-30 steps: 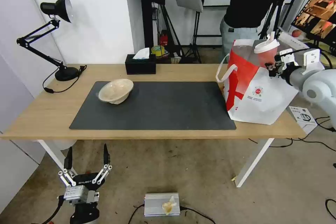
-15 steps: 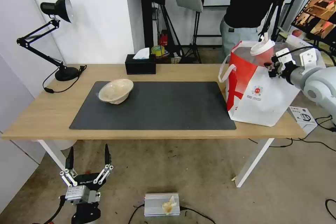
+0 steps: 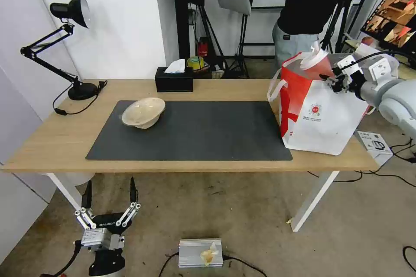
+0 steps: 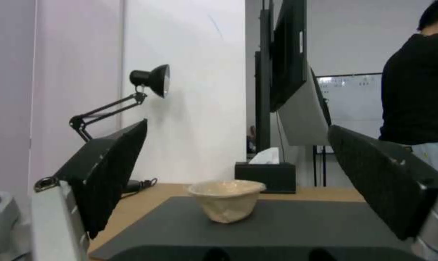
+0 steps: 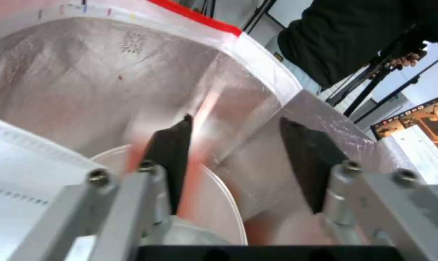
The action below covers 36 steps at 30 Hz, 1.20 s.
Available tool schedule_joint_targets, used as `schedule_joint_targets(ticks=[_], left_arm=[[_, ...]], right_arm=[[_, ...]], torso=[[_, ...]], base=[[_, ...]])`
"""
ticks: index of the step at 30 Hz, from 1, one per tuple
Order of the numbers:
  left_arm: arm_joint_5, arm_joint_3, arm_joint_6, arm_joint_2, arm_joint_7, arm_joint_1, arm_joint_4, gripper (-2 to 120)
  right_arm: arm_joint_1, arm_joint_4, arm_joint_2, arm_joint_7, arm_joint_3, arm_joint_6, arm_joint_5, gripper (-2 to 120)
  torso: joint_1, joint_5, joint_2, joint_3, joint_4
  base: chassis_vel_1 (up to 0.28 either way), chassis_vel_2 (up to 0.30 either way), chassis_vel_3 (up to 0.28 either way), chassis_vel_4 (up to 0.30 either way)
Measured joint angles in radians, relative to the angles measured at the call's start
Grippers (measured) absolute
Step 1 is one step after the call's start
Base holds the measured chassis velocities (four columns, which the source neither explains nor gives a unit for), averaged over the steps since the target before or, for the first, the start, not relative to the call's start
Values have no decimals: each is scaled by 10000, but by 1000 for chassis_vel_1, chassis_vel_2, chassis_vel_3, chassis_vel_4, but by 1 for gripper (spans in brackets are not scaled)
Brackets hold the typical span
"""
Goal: Pick up the trash from the table and place it into the takeout bag.
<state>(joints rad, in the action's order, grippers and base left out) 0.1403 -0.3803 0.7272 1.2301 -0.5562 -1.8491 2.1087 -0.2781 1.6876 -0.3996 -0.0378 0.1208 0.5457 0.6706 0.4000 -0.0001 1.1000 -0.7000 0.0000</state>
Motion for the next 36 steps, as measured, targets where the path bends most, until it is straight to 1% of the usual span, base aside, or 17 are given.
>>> schedule_joint_targets(ticks=[5,6,10,11,12,14,15,20,23,24,25,29,30,33,35,36], left_arm=[[-2,15,-4,7,0,0,-16,100],[-2,15,-4,7,0,0,-16,100],[3,49,-6,20,6,18,-56,100],[3,49,-6,20,6,18,-56,100],[4,49,-6,21,7,22,-58,100],[4,47,-8,21,9,26,-58,100],[4,40,-10,20,10,32,-61,100],[-10,0,-14,4,11,41,-65,100],[-37,-45,-17,-12,12,45,-65,100],[-37,-45,-17,-12,12,45,-65,100],[-42,-50,-17,-15,11,47,-64,100],[-56,-67,-17,-3,11,49,-49,100],[-56,-67,-17,-3,11,49,-49,100],[-58,-67,-17,17,11,41,-48,100],[-58,-67,-17,19,11,40,-47,100],[-58,-68,-17,19,11,40,-47,100]], right_arm=[[102,-12,1,-25,72,-8,7,75],[102,-12,1,-25,72,-8,7,75],[117,-9,3,-39,83,-9,2,92],[117,-9,3,-39,83,-9,2,92],[117,-13,4,-40,82,-10,2,96],[116,-16,5,-40,82,-15,2,102],[98,-16,5,-40,71,-25,8,106],[63,-15,-60,45,18,-44,73,111],[-170,90,-256,661,-159,-343,640,114],[-170,90,-256,661,-159,-343,640,114],[-220,119,-315,878,-185,-502,852,114],[-394,251,-649,1848,-276,-1822,1639,113],[-394,251,-649,1848,-276,-1822,1639,113],[-425,447,-900,2537,-441,-2539,2465,109],[-414,510,-952,2702,-463,-2693,2728,107],[-390,555,-1000,2859,-470,-2874,2941,104]], torso=[[0,0,1,0,0],[0,0,1,0,0],[0,0,0,0,0],[0,0,0,0,0],[0,1,0,0,0],[0,0,0,0,0],[0,0,0,0,0],[0,0,0,0,-1],[0,1,0,0,-1],[0,1,0,0,-1],[0,0,1,0,-1],[0,1,0,0,1],[0,1,0,0,1],[0,0,0,-1,1],[0,0,0,0,1],[0,0,0,0,1]], base=[[0,0,0,0],[0,0,0,0],[0,0,0,0],[0,0,0,0],[0,0,0,0],[0,0,0,0],[0,0,0,0],[0,0,0,0],[0,0,0,0],[0,0,0,0],[0,0,0,0],[0,0,0,0],[0,0,0,0],[0,0,0,0],[0,0,0,0],[0,0,0,0]])
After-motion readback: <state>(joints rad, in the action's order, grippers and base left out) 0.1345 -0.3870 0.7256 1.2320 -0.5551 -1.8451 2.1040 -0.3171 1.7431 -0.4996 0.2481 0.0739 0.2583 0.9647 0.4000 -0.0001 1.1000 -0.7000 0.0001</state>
